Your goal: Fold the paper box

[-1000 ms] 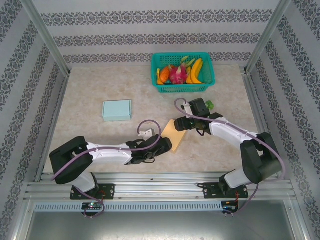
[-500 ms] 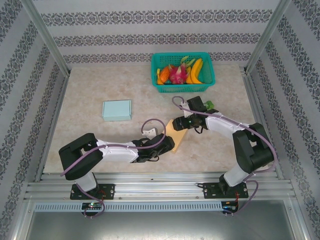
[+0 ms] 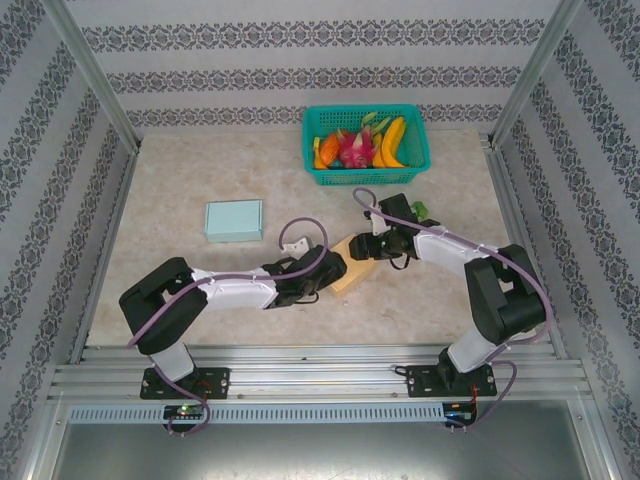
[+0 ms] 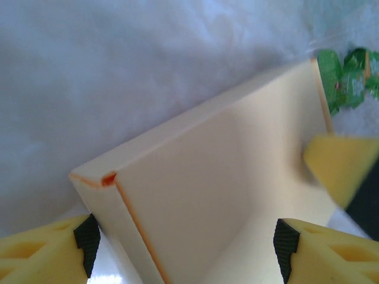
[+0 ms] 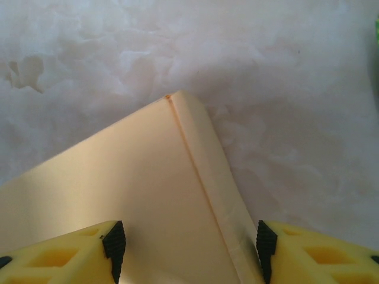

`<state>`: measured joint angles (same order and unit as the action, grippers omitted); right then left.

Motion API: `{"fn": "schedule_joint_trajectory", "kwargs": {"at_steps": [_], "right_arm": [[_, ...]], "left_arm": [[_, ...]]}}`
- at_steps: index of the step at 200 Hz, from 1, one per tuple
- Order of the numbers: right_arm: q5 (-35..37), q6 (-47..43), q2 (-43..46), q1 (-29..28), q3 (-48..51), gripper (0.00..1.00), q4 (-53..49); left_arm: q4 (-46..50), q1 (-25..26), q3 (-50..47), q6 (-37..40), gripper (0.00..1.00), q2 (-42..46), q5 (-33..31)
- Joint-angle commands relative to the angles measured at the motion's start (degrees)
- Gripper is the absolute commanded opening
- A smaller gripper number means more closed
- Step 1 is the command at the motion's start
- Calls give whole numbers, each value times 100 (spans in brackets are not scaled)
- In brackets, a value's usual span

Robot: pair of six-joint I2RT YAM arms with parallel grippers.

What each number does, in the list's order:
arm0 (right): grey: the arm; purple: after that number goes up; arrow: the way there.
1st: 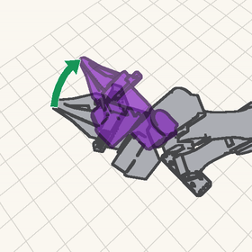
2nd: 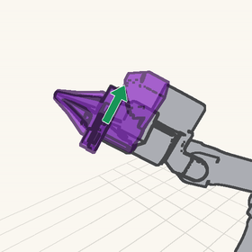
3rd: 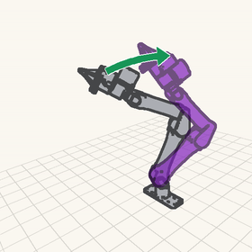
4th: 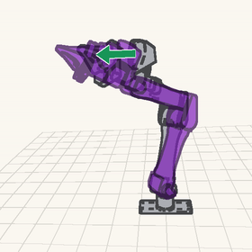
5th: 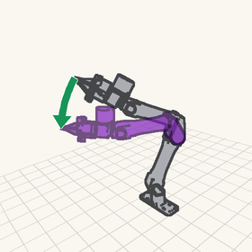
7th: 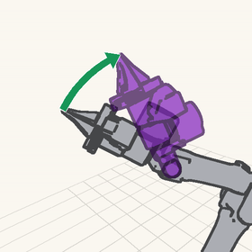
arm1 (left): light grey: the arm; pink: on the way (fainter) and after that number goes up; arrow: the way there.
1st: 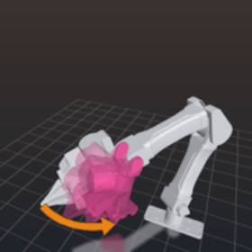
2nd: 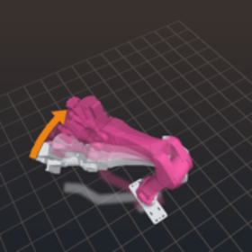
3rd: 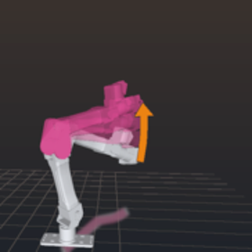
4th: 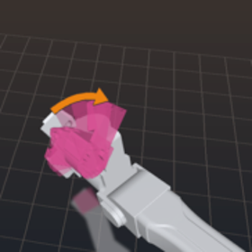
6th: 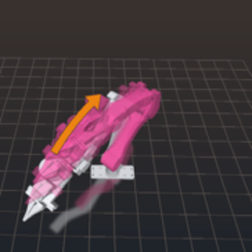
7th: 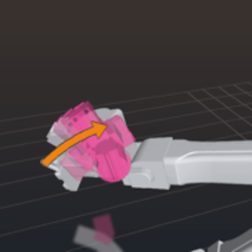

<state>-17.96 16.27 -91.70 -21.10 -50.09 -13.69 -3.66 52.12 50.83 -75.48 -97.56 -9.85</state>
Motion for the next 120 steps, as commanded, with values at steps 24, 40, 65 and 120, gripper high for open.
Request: {"fn": "schedule_joint_trajectory", "kwargs": {"at_steps": [24, 40, 65, 120], "right_arm": [[-293, 973, 493, -189, 161, 60, 480], [-248, 1132, 463, -261, 109, 60, 606], [-76, 1328, 320, -402, -3, 60, 818], [205, 1580, -211, -517, -385, 60, 1229]], "left_arm": [[19, -547, 574, 764, 79, -149, 559], [230, -672, 878, 1090, 79, -236, 651], [546, -888, 1344, 1400, 79, -498, 882], [1118, -1628, 2219, 1777, 80, -1183, 1179]]}}
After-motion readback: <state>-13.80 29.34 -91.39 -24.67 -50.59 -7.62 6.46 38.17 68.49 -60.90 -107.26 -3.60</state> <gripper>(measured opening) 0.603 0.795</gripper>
